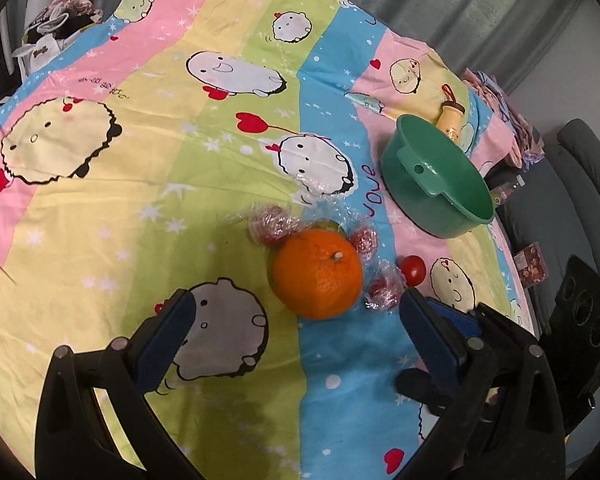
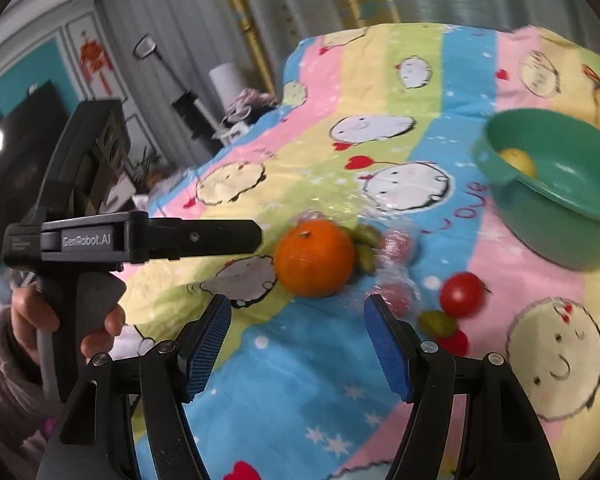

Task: Organize fruits
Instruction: 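Move both grippers back to the orange, then close both grippers together around the orange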

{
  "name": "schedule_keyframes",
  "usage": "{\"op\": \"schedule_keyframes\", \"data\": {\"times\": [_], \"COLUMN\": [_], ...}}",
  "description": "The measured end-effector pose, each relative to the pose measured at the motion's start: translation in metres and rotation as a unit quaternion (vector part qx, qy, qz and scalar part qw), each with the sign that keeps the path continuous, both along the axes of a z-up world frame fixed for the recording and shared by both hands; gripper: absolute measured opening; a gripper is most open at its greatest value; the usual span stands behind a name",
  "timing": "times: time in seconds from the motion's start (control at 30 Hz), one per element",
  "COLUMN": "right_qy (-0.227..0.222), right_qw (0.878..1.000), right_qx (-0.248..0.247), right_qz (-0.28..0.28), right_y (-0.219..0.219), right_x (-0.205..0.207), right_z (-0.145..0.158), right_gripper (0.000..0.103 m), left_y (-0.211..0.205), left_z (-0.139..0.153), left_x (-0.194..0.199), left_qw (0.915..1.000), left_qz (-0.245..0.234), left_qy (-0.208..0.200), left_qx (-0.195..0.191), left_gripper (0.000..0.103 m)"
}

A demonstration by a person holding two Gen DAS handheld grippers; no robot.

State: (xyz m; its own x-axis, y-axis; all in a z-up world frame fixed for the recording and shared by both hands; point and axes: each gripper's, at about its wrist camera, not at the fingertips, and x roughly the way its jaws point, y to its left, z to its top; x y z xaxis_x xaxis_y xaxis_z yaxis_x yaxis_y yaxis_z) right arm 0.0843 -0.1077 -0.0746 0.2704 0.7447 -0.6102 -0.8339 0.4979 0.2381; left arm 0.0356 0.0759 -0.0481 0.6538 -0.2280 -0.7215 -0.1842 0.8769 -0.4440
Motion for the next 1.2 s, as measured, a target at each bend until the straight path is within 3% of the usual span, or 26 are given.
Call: {"op": "schedule_keyframes", "data": {"times": [0.57,0.83,0.9,1.2], "right_qy": [-0.034,-0.031,-0.03,-0.026], "right_qw": [0.997,0.996,0.996,0.996], "right_qx": [-0.072,-0.085,-0.088,-0.09], "right_qz": [-0.004,0.0,0.002,-0.003], "right_y": [0.048,0.058,0.061,0.065], "right_x": [0.015,0.021,0.022,0.028], "right_z": [-0.012,-0.017,-0.018,-0.021], "right_gripper": [0.07,0.07,0.07,0.067], "left_y": [-0.001,-0.002,-0.003,-0.004], "left_z": [-0.019,-0.025,-0.027,-0.03], "left_x": [0.022,0.034,0.035,0.038], "left_qw": [0.9985,0.9975,0.9973,0.9966], "left_qz": [-0.042,-0.055,-0.057,-0.064], "left_qy": [-0.014,-0.01,-0.01,-0.012], "left_qx": [-0.033,-0.043,-0.044,-0.052], "left_gripper": [0.09,0.077,0.068,0.063]}}
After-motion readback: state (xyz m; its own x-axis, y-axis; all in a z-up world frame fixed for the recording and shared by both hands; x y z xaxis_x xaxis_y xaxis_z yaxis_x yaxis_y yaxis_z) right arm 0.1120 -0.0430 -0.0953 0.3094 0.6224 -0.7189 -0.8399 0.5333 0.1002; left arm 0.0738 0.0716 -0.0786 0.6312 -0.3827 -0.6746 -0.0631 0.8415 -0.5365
